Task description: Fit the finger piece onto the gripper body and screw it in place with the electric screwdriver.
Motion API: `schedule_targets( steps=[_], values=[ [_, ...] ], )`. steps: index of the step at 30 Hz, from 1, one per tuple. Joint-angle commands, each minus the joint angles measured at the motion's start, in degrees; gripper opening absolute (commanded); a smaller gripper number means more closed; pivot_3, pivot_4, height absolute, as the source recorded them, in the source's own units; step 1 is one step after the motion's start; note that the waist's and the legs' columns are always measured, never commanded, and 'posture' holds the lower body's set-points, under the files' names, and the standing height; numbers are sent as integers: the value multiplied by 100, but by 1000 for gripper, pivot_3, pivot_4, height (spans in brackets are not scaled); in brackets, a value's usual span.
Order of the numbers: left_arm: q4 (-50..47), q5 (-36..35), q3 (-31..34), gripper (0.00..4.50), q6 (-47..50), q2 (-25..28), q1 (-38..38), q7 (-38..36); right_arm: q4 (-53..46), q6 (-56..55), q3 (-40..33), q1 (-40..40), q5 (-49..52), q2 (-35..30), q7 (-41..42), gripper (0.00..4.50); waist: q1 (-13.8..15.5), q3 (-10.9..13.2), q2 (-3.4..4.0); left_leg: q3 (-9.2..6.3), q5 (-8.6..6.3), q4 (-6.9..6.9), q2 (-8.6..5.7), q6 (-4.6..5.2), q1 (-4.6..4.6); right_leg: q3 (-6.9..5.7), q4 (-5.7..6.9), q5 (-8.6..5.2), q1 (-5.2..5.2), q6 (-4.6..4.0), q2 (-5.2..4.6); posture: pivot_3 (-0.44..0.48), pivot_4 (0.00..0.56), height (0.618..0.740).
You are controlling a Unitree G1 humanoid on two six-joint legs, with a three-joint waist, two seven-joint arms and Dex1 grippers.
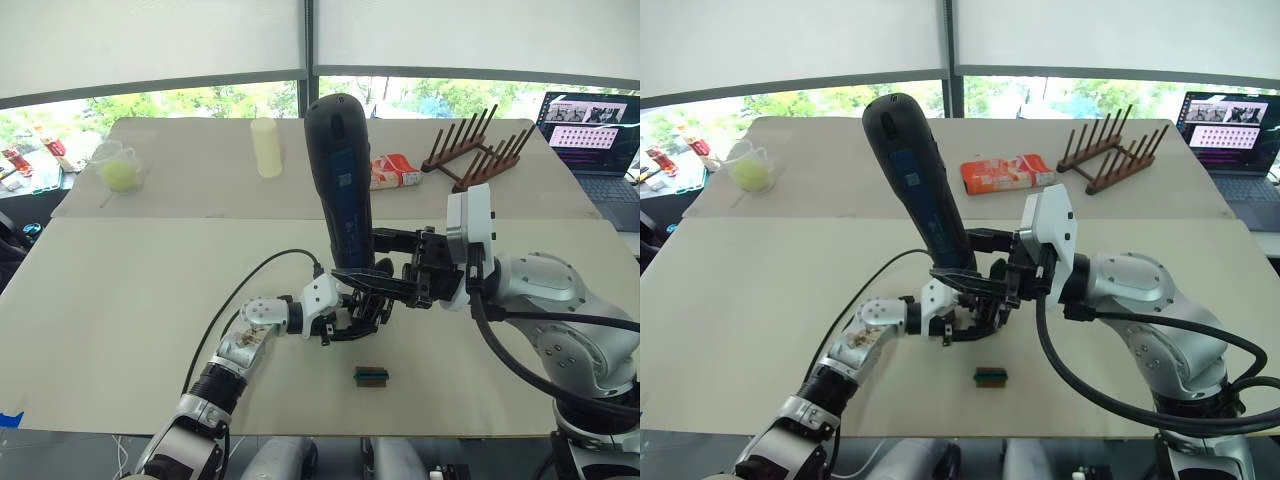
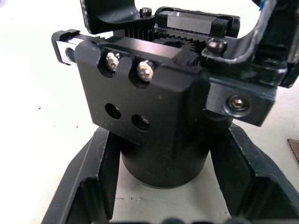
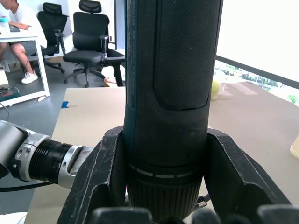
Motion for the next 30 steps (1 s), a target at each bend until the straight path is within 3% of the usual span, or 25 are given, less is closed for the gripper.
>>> schedule_targets(
  steps=[1,30],
  values=[
    [-187,-58,-21,2295,-77,-18,-2,-19,-261,-261,-141,-97,73,36,30,1915,0,0,0,0,0,0,0,0,0,0,0,0,0,0,0,0,150,740],
    [-200,-58,-21,2295,-70,-17,6,-11,-245,-377,-112,-139,-21,54,119,1915,0,0,0,0,0,0,0,0,0,0,0,0,0,0,0,0,150,740]
  ],
)
